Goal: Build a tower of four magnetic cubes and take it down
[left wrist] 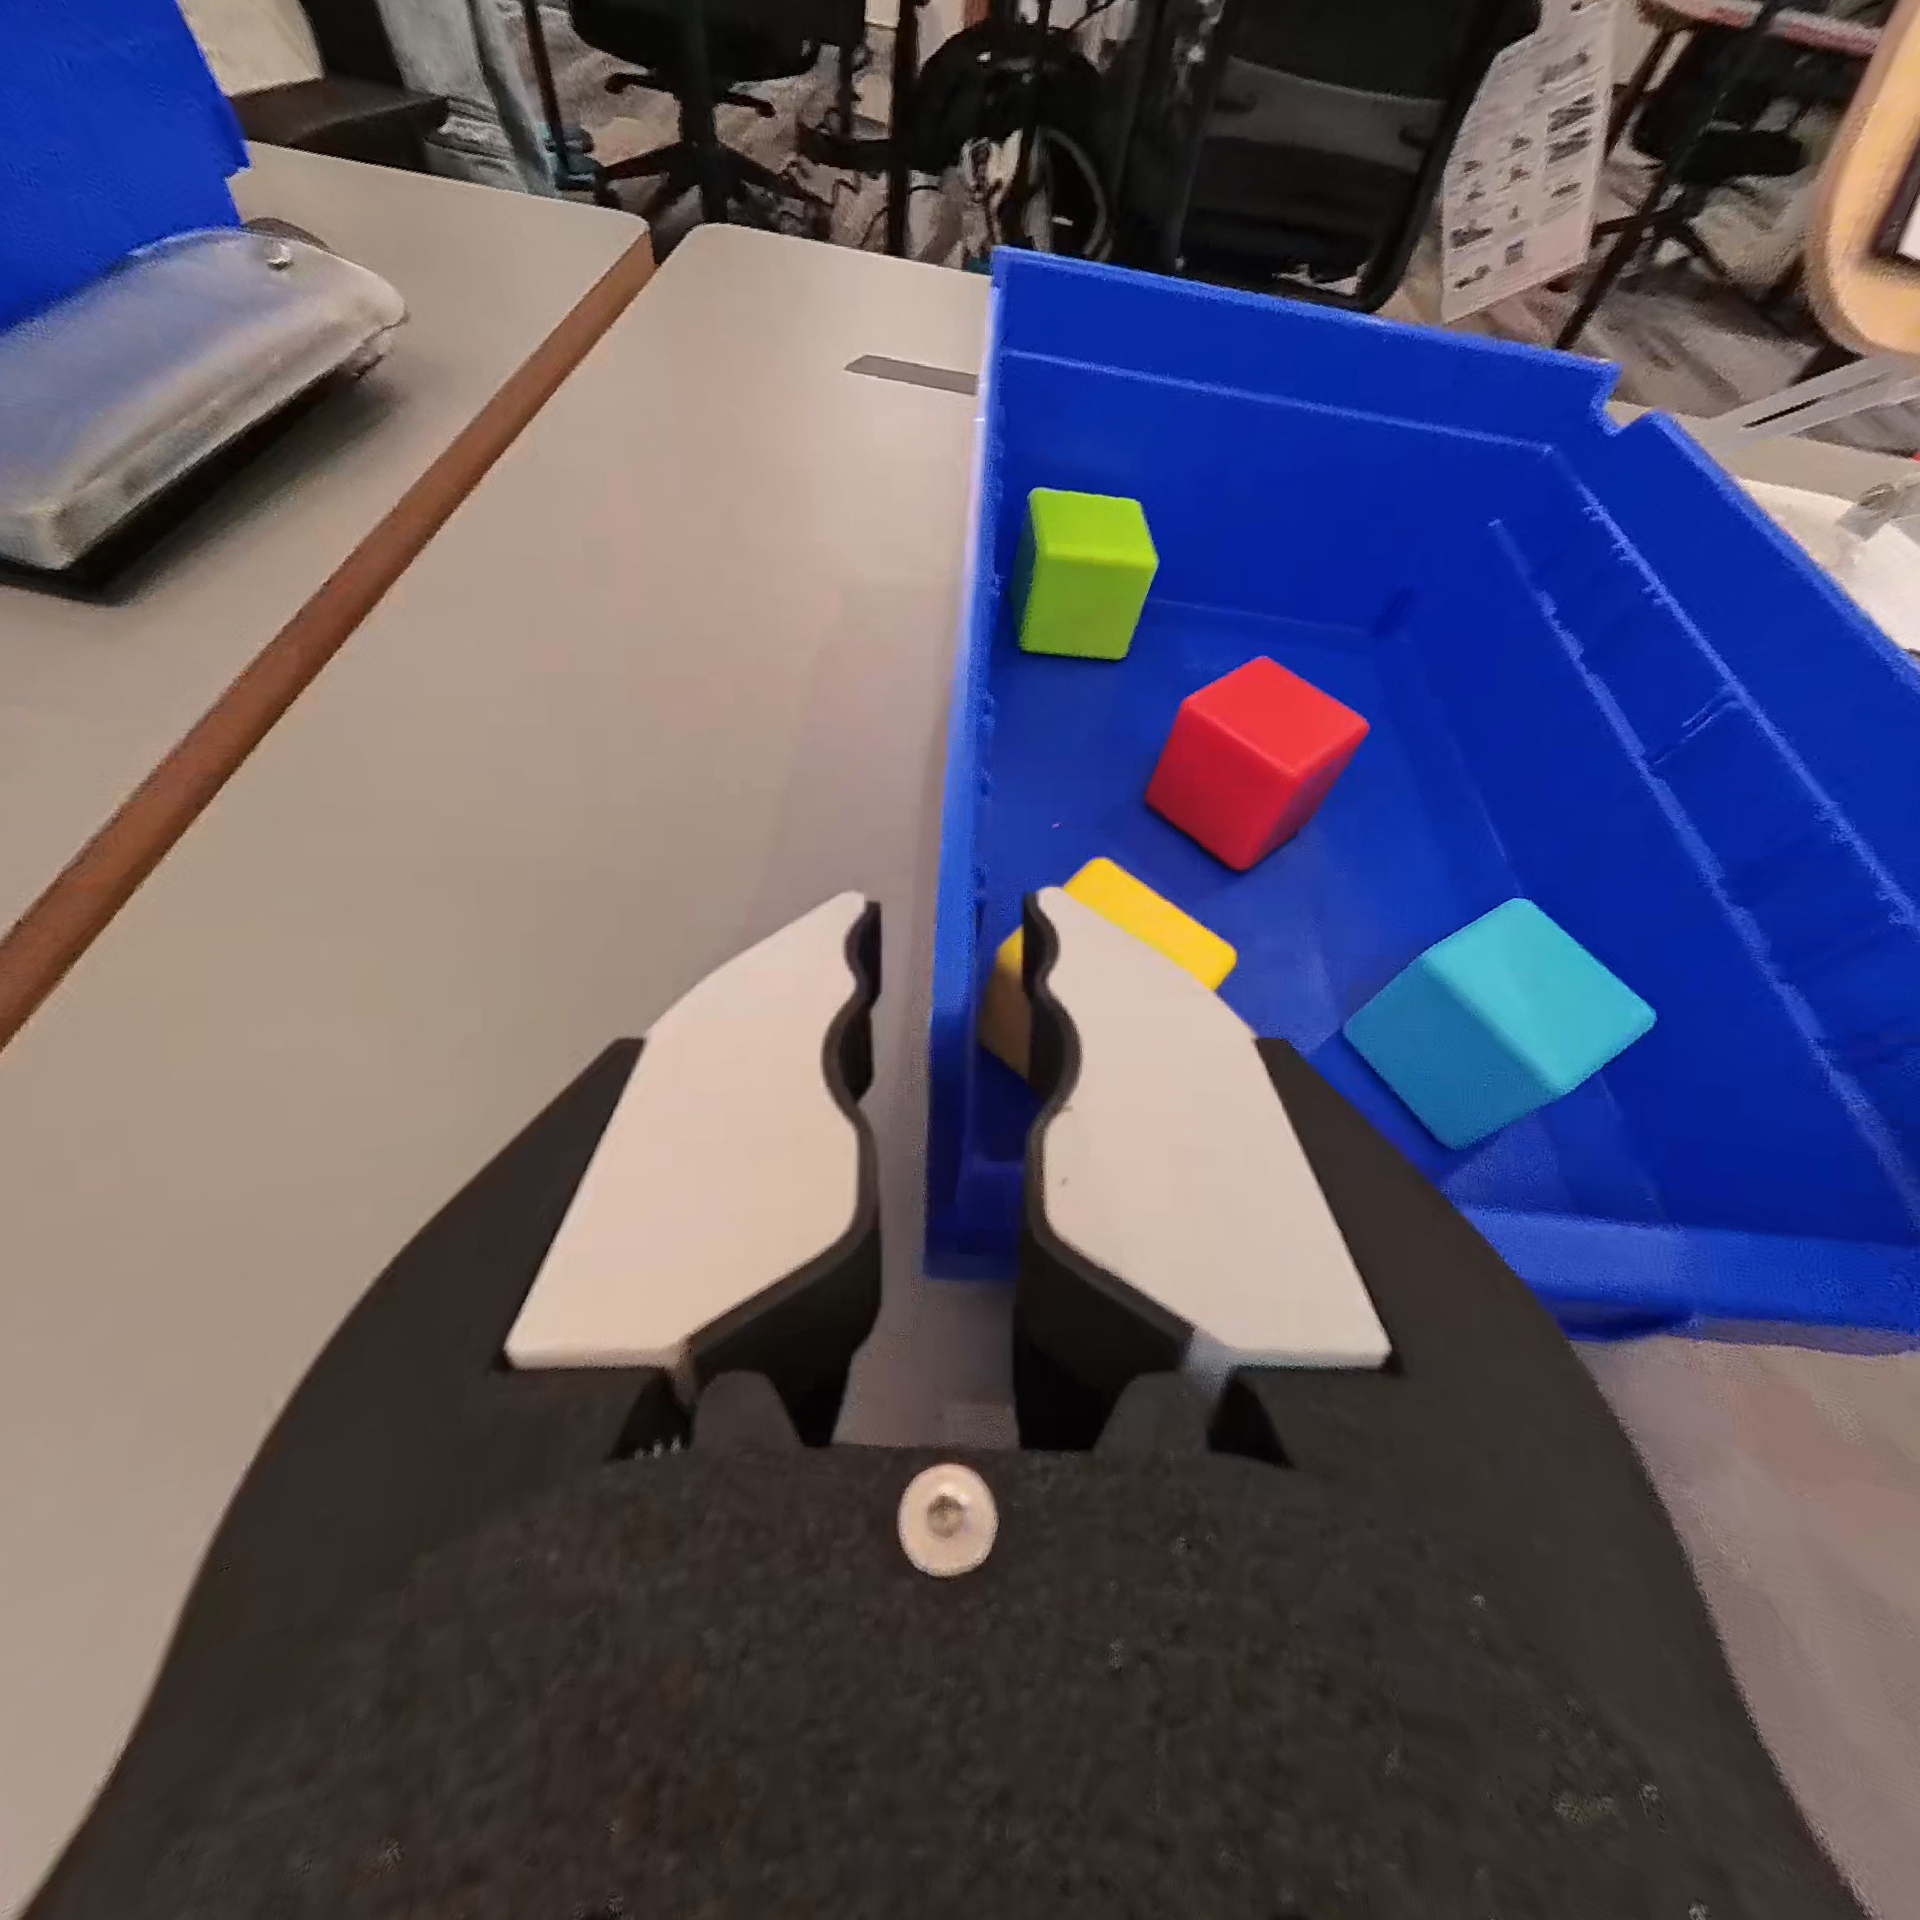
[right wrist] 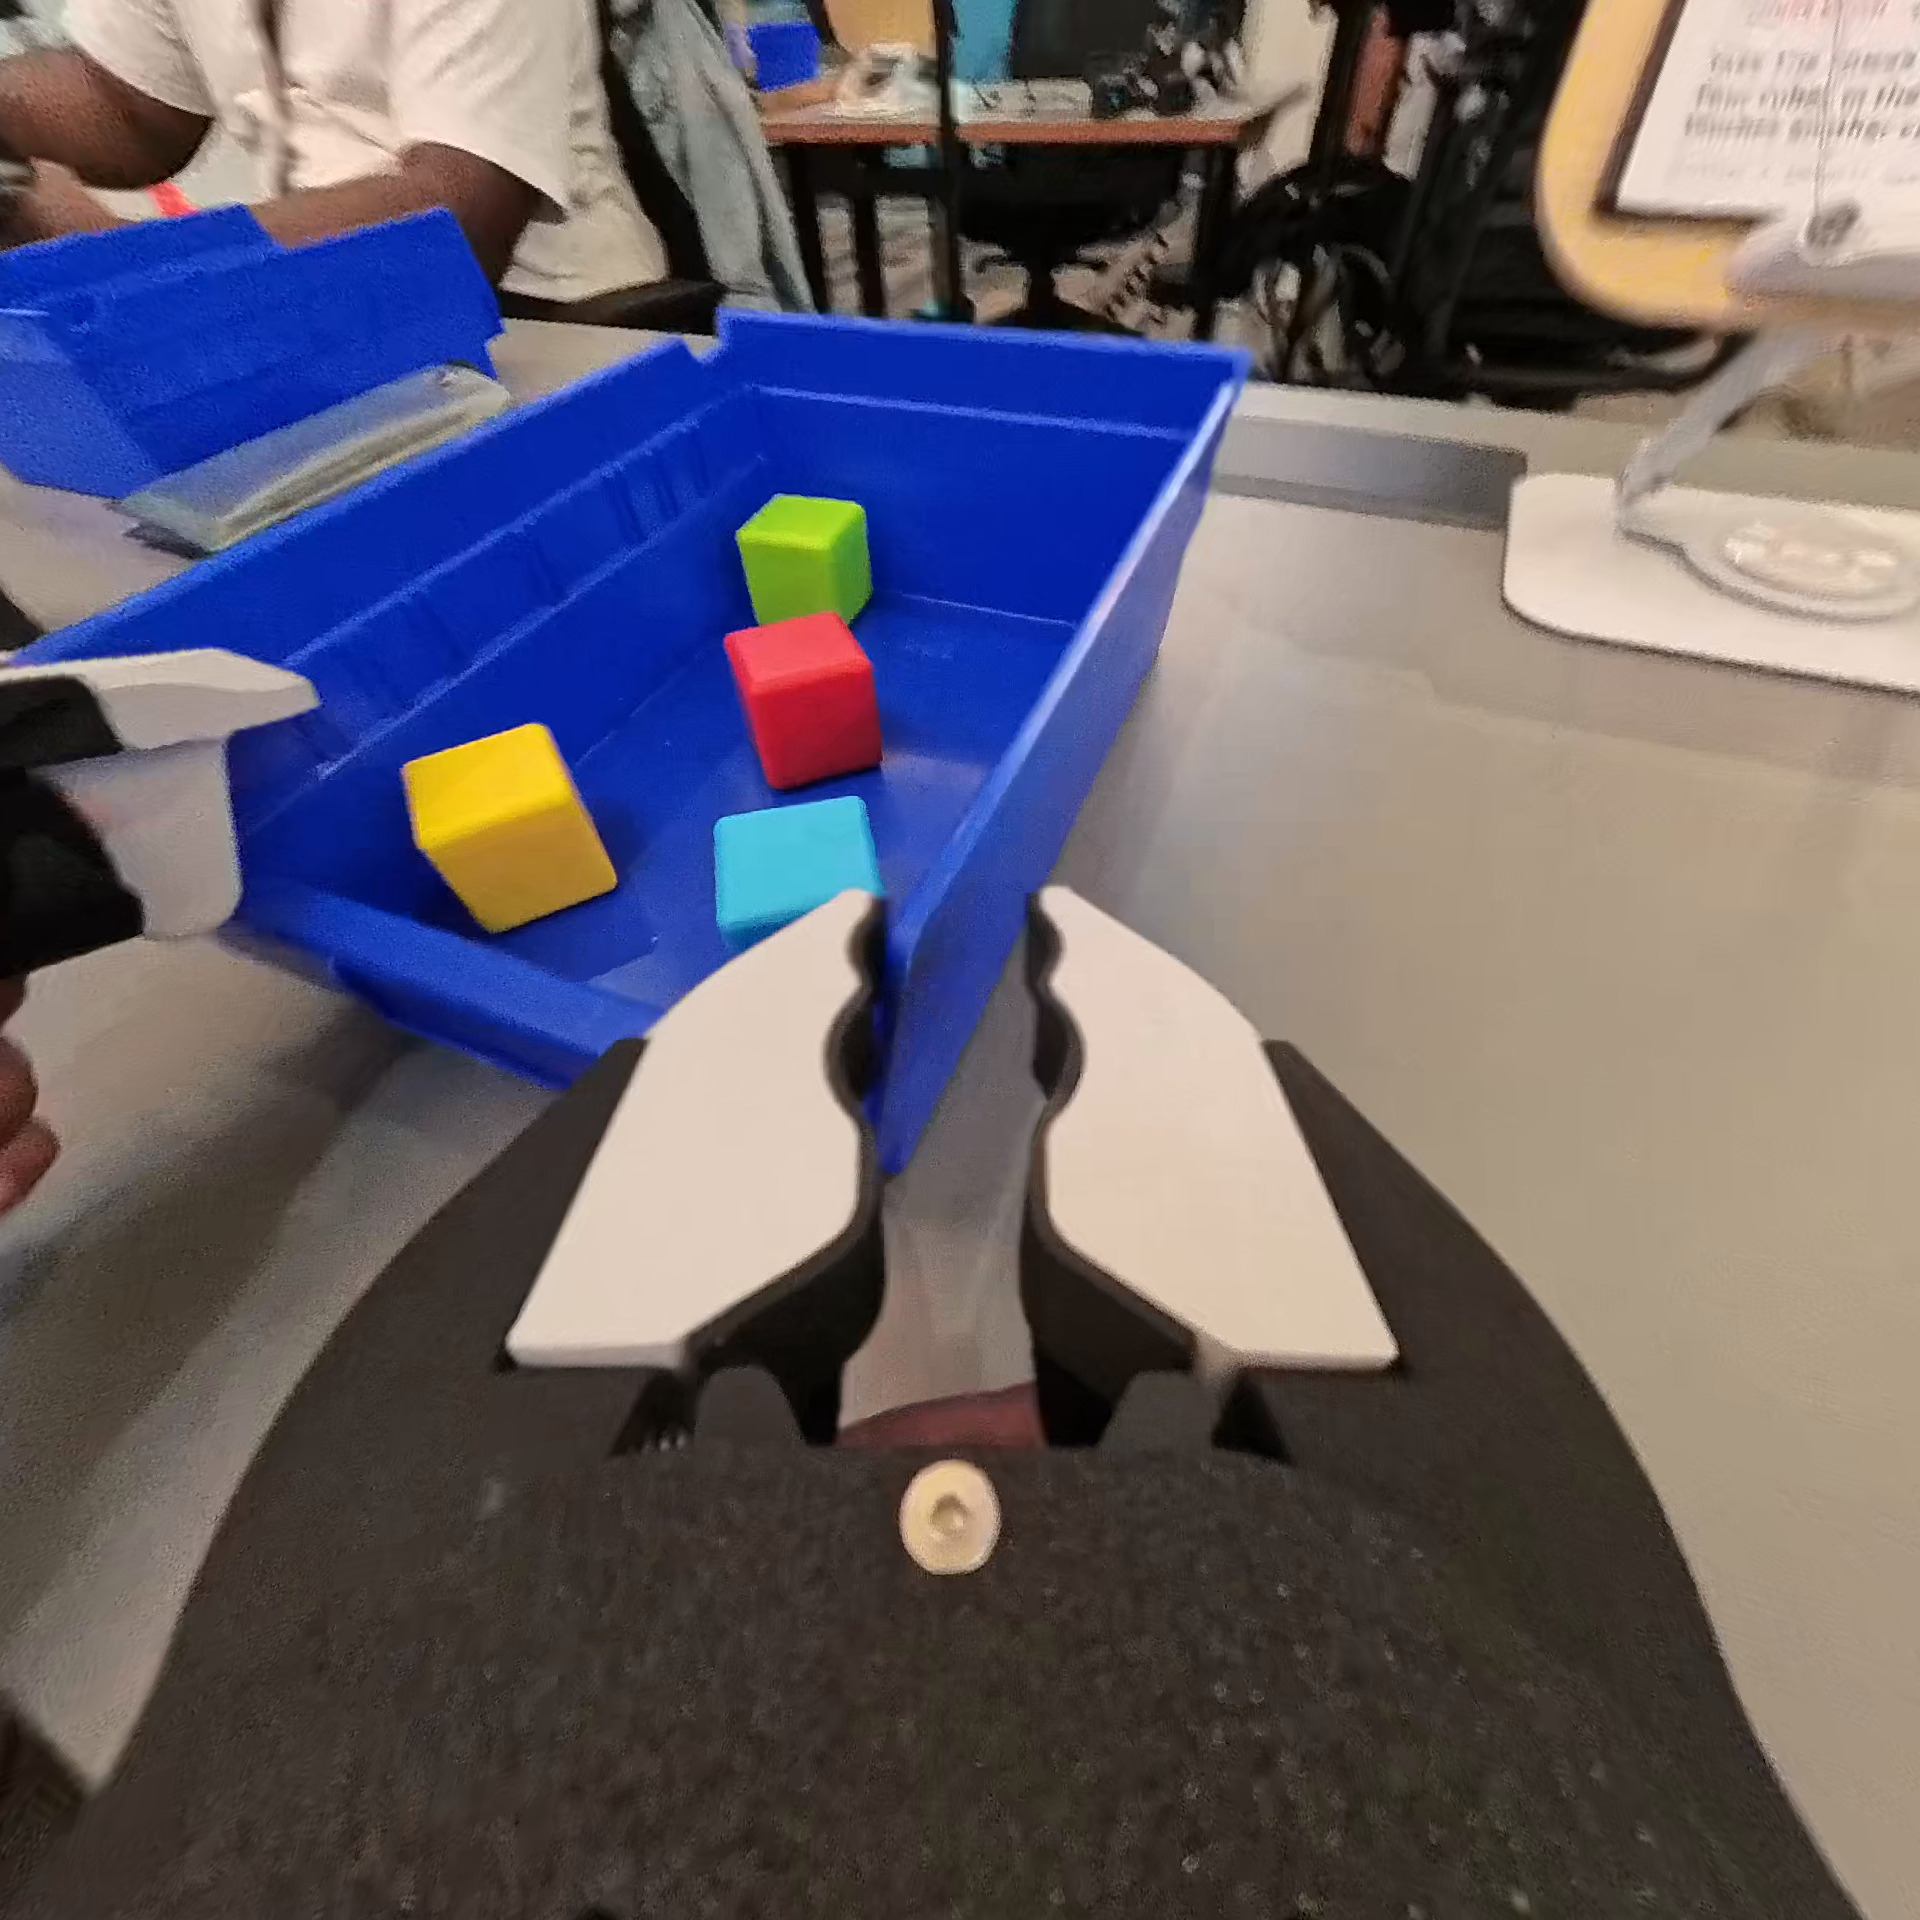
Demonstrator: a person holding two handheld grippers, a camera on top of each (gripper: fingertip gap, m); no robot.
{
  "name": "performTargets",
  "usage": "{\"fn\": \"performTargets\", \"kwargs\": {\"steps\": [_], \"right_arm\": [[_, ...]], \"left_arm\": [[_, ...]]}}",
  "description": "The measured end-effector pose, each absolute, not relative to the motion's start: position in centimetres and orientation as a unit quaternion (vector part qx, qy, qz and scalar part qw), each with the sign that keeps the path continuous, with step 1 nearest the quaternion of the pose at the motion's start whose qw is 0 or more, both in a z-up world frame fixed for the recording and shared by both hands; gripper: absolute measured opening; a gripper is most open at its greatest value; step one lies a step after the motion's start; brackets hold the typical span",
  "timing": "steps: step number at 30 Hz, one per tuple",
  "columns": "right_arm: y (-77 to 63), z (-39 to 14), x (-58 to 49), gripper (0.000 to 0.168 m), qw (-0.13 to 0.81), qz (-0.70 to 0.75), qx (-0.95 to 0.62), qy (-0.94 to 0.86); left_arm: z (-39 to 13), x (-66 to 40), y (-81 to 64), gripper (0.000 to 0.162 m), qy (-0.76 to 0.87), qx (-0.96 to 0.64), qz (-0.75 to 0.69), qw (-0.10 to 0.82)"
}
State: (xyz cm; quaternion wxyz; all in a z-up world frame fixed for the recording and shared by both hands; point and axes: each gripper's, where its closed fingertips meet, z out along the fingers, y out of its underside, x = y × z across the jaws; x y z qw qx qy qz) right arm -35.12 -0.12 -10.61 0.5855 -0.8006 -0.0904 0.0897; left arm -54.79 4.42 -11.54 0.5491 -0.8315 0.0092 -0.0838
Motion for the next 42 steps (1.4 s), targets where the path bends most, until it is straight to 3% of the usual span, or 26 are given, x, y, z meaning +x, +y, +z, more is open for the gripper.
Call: {"fn": "performTargets", "kwargs": {"steps": [2,5,11,15,19,27,31,42], "right_arm": [[-2.1,-9.5,-34.0,0.035,0.595,0.112,-0.787,-0.118],[-7.0,-8.1,-31.2,0.032,0.608,0.177,-0.755,-0.170],[-15.0,-11.7,-21.1,0.025,0.542,0.236,-0.771,-0.236],[-16.9,-12.4,-13.2,0.027,0.546,0.257,-0.780,-0.165],[-16.8,-12.9,-7.7,0.024,0.557,0.286,-0.775,-0.083],[-15.8,-12.5,-4.1,0.030,0.594,0.271,-0.756,-0.034],[-16.4,-12.2,-6.2,0.012,0.594,0.286,-0.745,-0.102],[-16.6,-12.4,-7.5,0.012,0.584,0.315,-0.740,-0.109]], "left_arm": [[-10.6,-55.6,3.3,0.026,-0.002,-0.822,-0.055,0.567],[-8.3,-54.8,0.3,0.030,-0.018,-0.787,-0.056,0.615],[-8.5,-41.2,-6.5,0.037,0.079,-0.757,-0.208,0.615],[-10.4,-31.4,-11.2,0.037,0.163,-0.754,-0.278,0.572],[-10.7,-26.6,-12.6,0.037,0.262,-0.740,-0.252,0.566],[-11.7,-26.9,-11.5,0.037,0.282,-0.743,-0.209,0.570],[-12.4,-28.0,-11.0,0.038,0.248,-0.761,-0.245,0.547],[-12.8,-30.5,-10.1,0.039,0.193,-0.780,-0.266,0.533]]}}
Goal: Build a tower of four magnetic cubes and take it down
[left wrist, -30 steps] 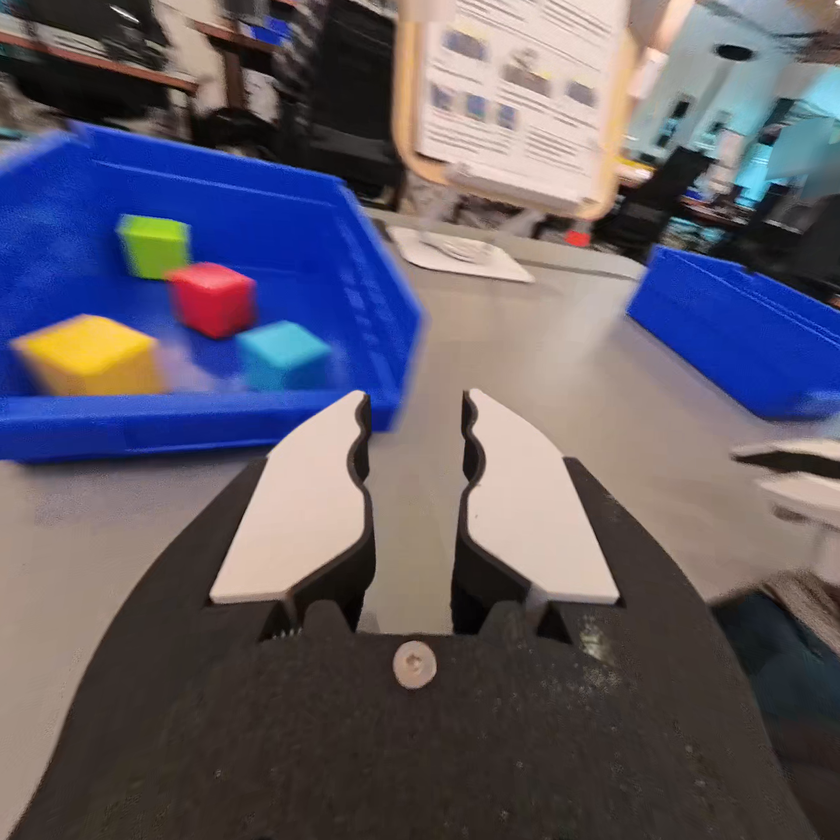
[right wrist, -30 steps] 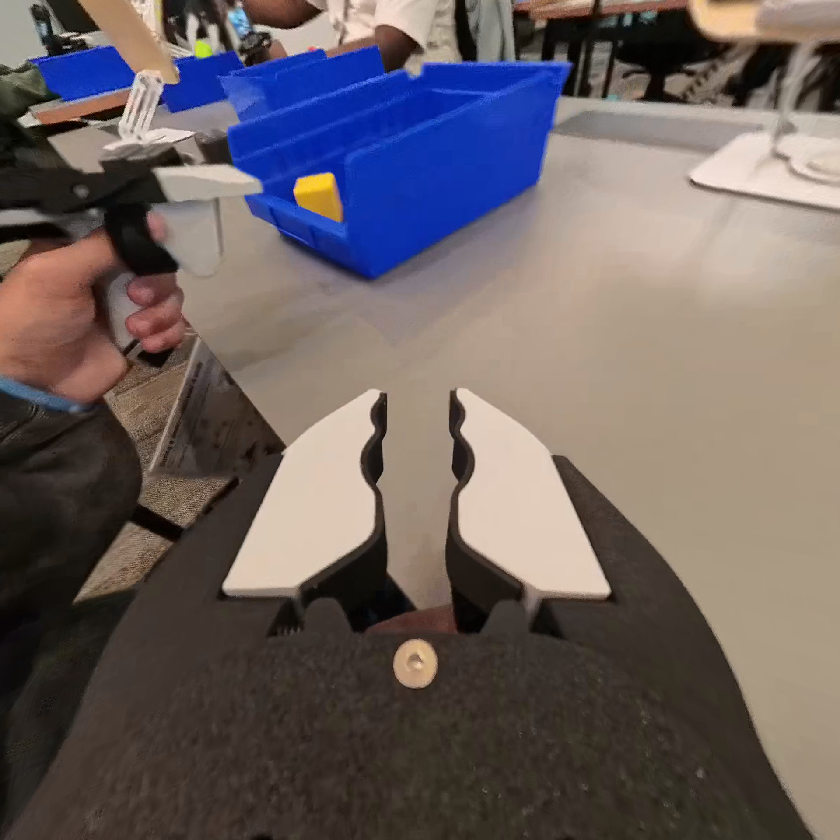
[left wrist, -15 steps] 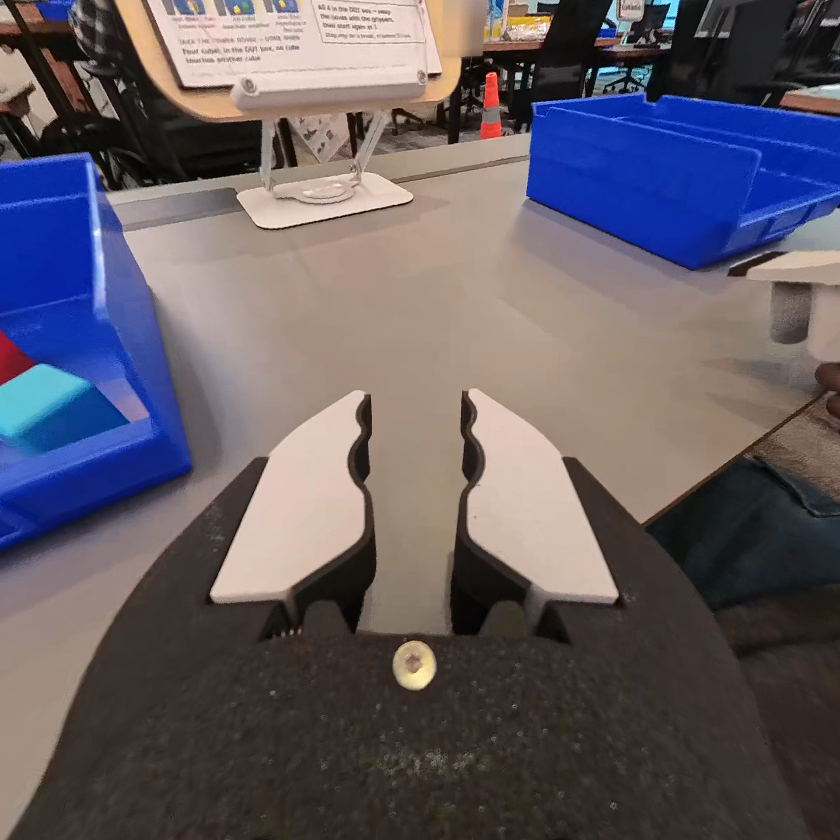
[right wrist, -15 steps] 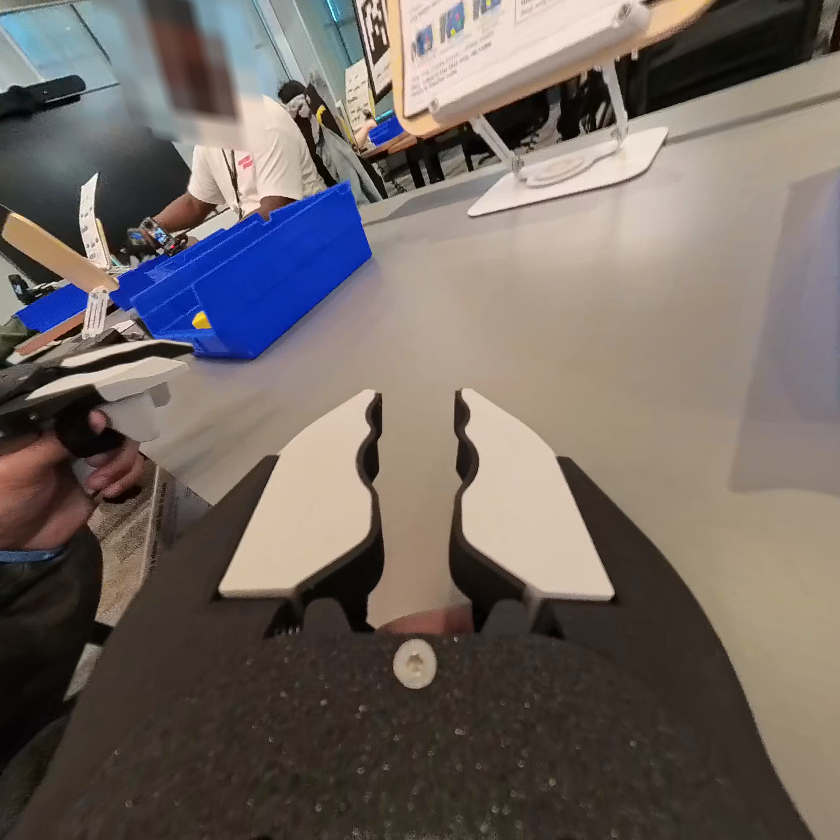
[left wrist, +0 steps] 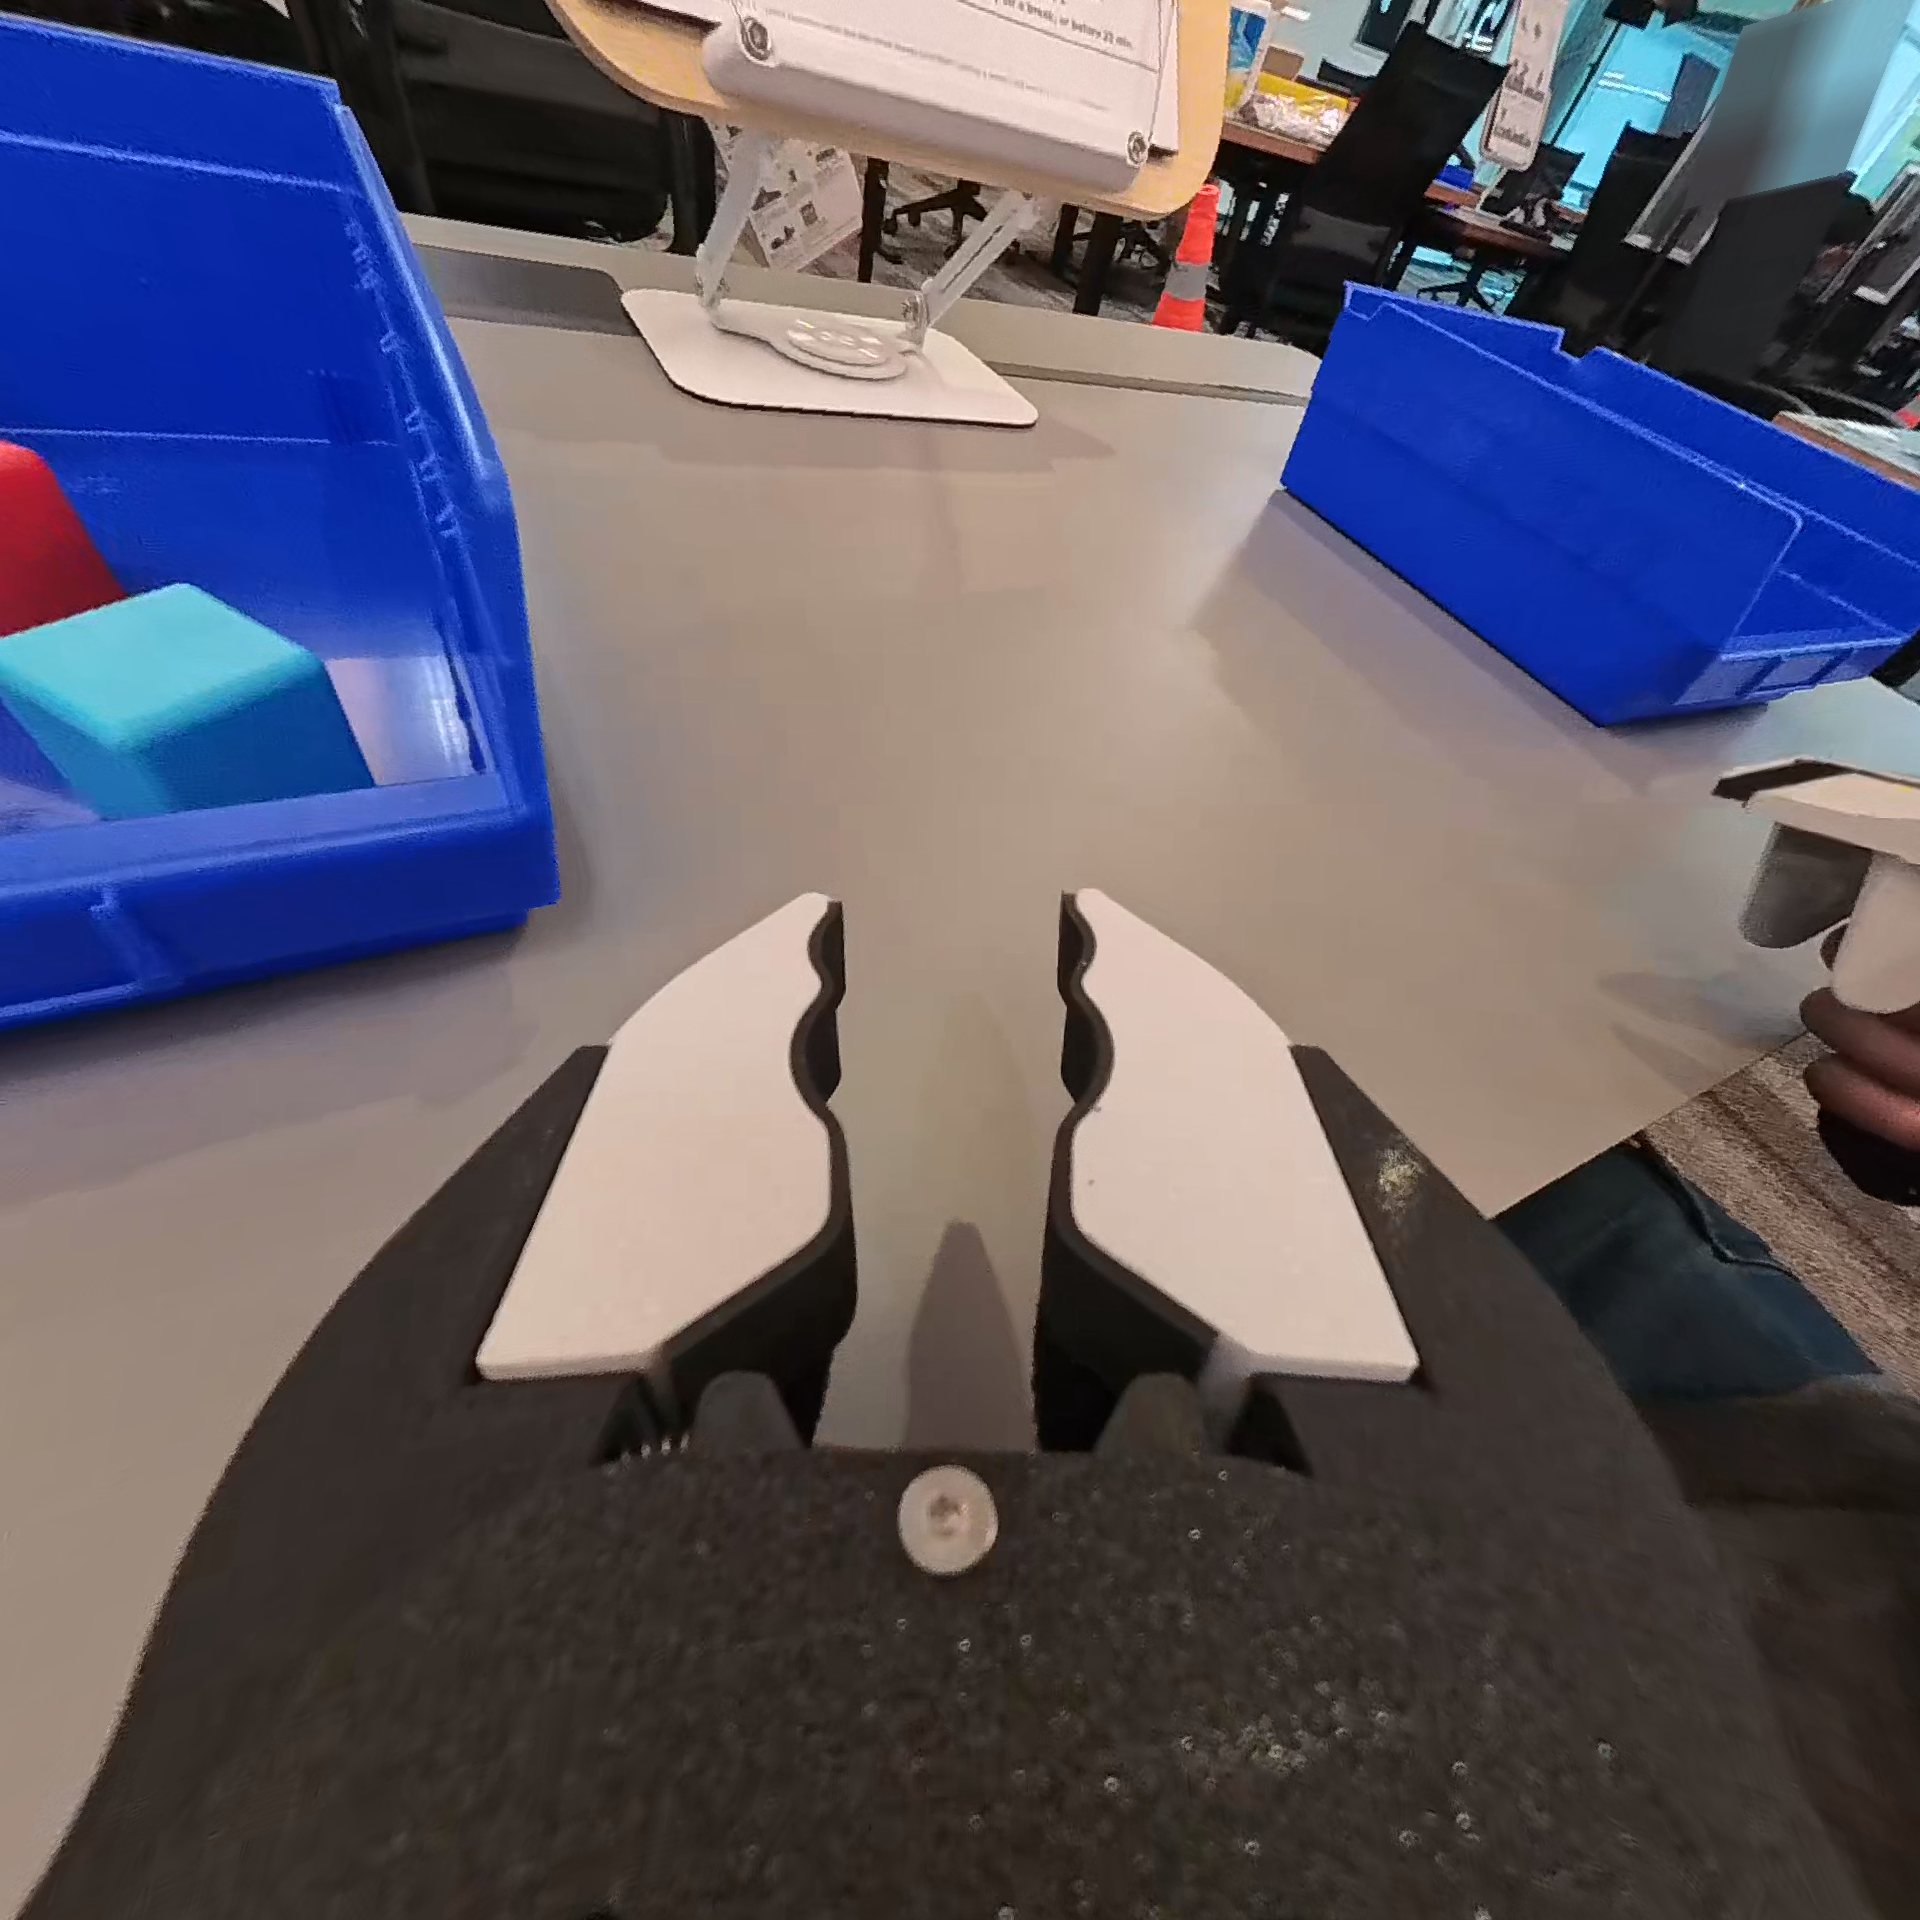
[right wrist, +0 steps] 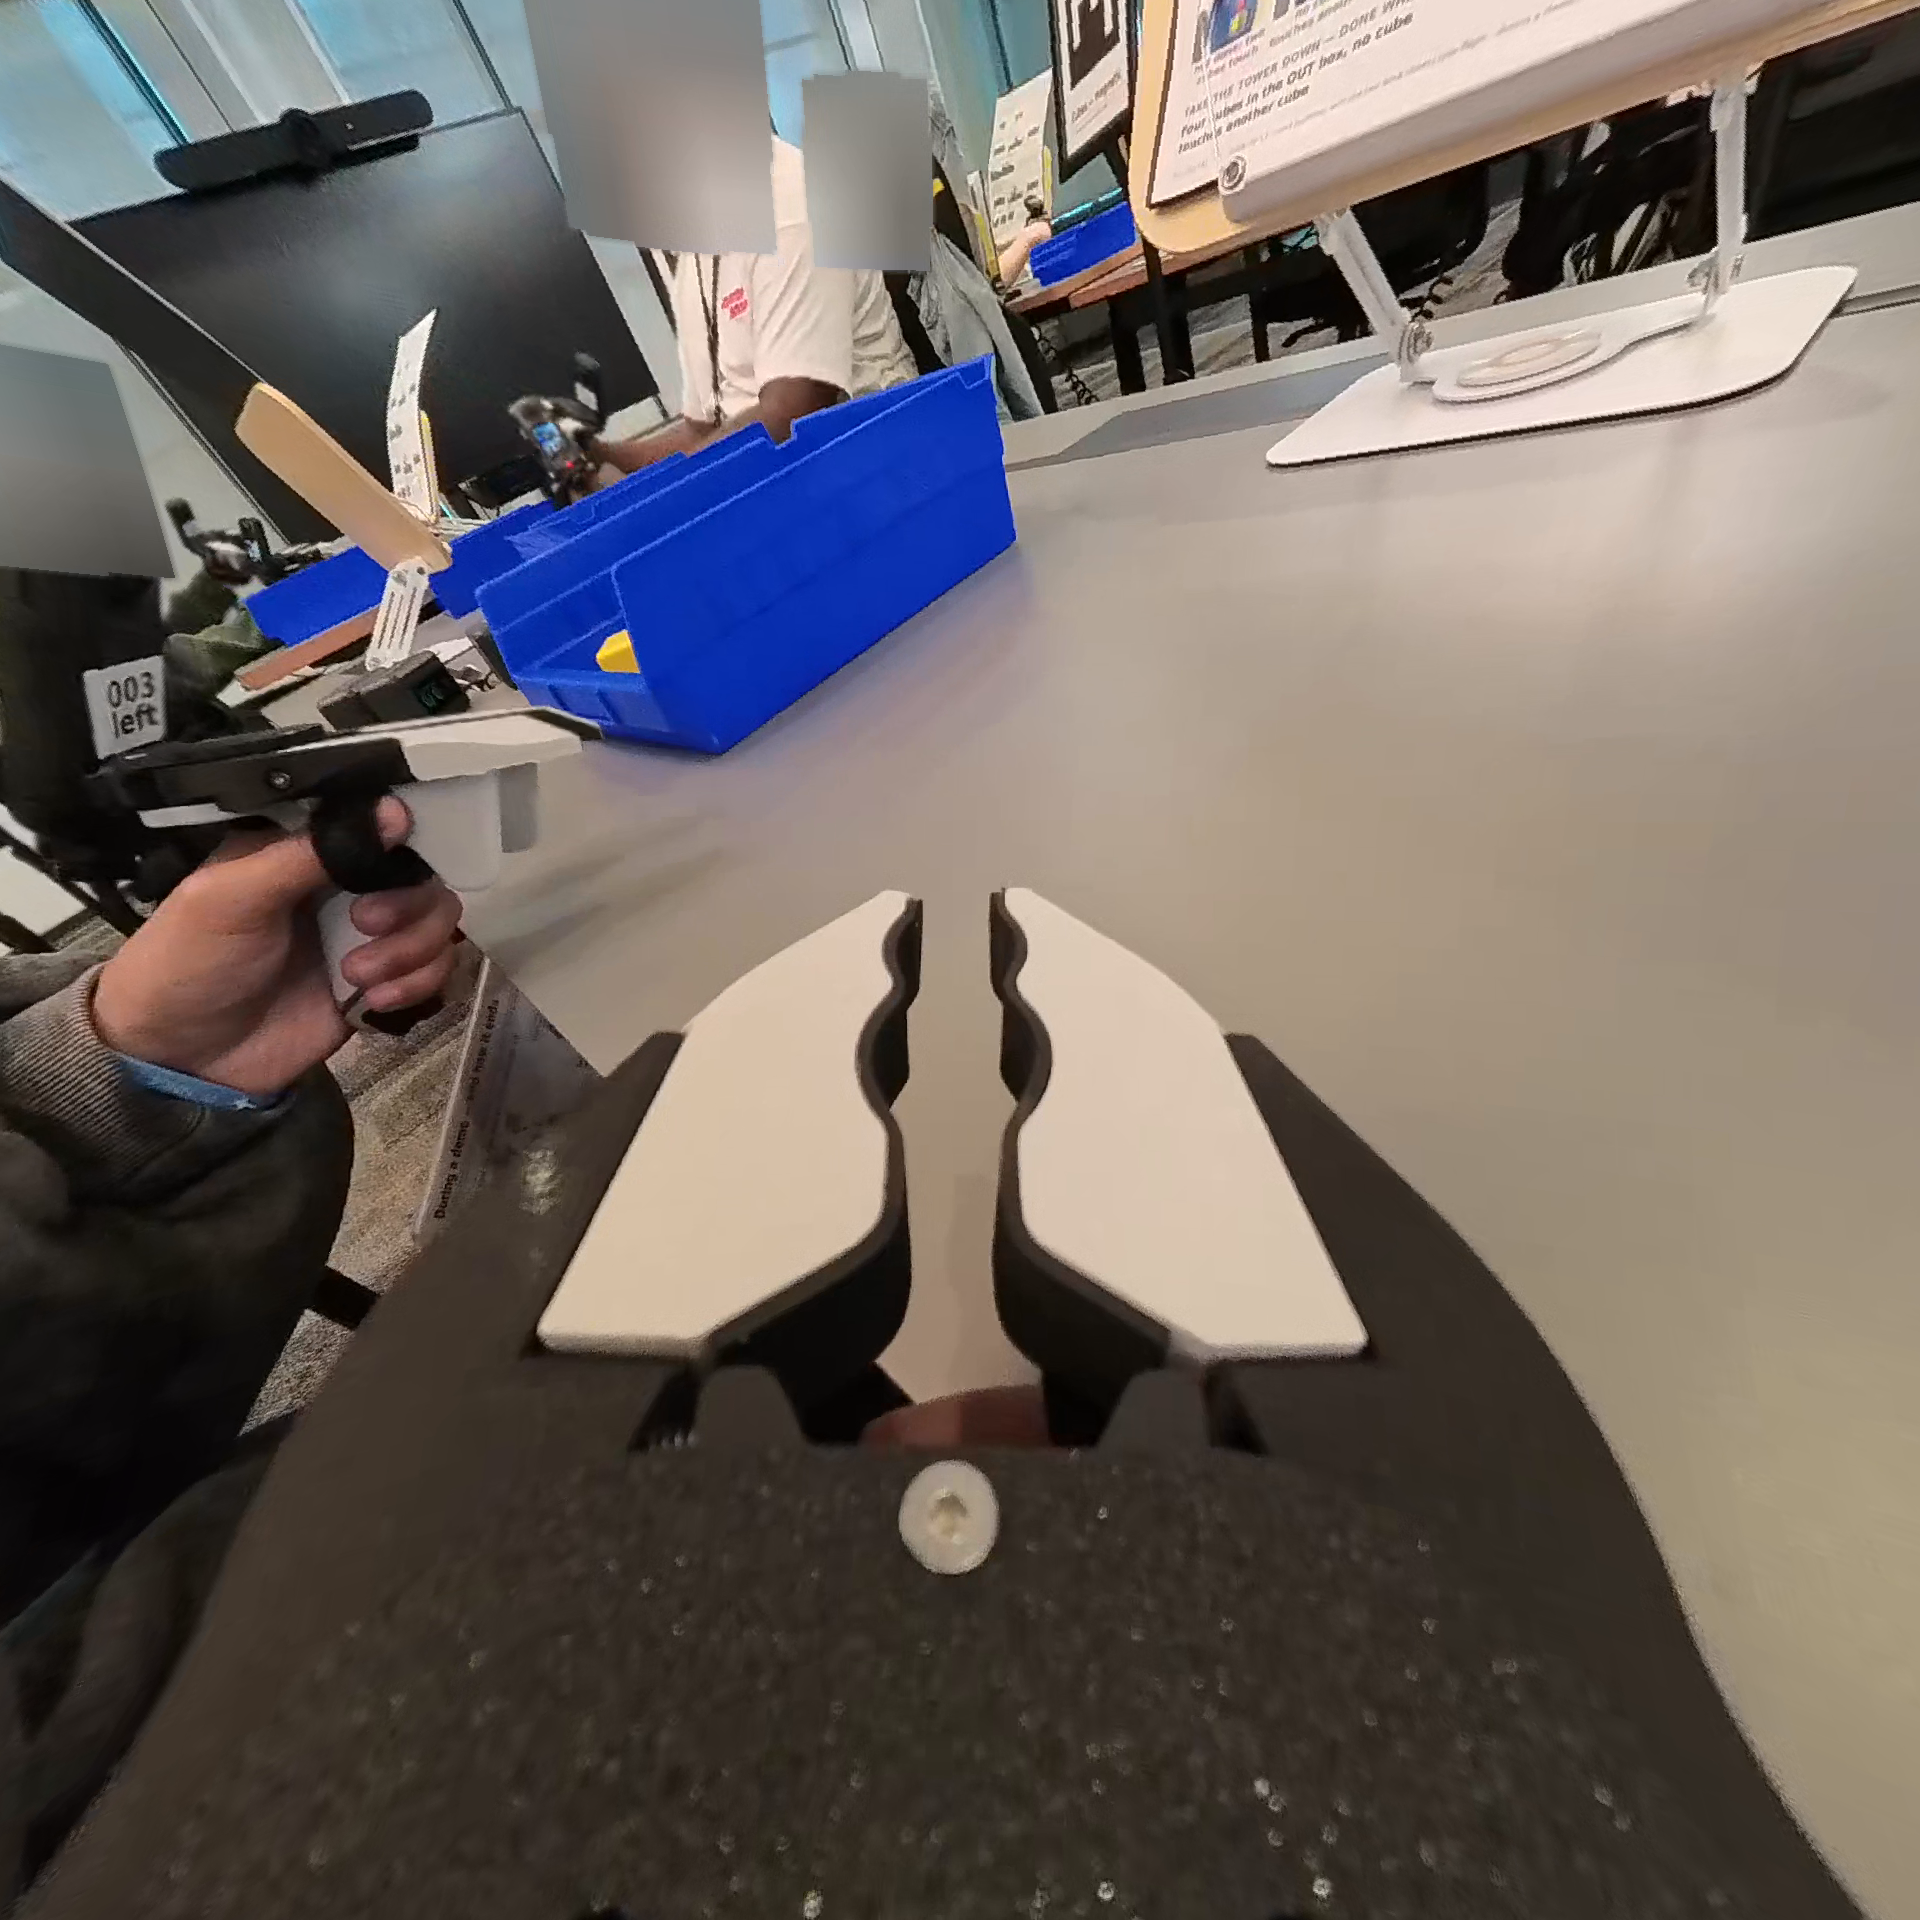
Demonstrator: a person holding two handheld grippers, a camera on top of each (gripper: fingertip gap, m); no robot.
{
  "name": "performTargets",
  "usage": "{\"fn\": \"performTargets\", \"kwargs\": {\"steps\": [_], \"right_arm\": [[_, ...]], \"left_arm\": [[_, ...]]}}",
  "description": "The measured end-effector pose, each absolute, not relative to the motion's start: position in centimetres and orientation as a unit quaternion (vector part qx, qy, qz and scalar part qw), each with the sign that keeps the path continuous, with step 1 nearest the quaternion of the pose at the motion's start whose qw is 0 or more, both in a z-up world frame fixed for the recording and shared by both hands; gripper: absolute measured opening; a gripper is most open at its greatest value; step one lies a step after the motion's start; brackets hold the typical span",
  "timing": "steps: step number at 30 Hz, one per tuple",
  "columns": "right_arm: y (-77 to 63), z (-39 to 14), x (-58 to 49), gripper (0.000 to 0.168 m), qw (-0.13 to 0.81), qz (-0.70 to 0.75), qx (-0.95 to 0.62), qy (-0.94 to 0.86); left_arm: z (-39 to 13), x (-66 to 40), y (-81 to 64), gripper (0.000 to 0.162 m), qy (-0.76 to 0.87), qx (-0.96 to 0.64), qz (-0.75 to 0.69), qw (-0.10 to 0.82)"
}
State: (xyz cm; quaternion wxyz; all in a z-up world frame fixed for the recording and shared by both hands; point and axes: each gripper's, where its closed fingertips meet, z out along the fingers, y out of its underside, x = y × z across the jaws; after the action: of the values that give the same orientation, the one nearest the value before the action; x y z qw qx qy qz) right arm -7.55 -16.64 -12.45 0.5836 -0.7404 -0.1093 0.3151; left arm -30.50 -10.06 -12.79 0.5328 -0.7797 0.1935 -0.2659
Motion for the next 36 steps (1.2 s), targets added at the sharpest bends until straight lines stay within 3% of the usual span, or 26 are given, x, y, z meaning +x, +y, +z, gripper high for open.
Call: {"fn": "performTargets", "kwargs": {"steps": [8,15,24,36], "right_arm": [[-16.5,-12.5,-7.1,0.012,0.578,0.333,-0.740,-0.089],[-16.4,-12.1,-6.8,0.012,0.569,0.372,-0.730,-0.065],[-16.6,-12.2,-7.2,0.012,0.565,0.371,-0.733,-0.079],[-16.8,-12.6,-7.8,0.012,0.558,0.365,-0.739,-0.095]], "left_arm": [[-10.0,-32.6,-8.5,0.039,0.239,-0.764,-0.213,0.559],[-5.7,-37.0,-2.8,0.043,0.353,-0.783,-0.113,0.500],[-12.1,-40.7,3.6,0.049,0.453,-0.850,-0.018,0.269],[-17.6,-40.3,4.7,0.050,0.509,-0.847,-0.034,0.151]]}}
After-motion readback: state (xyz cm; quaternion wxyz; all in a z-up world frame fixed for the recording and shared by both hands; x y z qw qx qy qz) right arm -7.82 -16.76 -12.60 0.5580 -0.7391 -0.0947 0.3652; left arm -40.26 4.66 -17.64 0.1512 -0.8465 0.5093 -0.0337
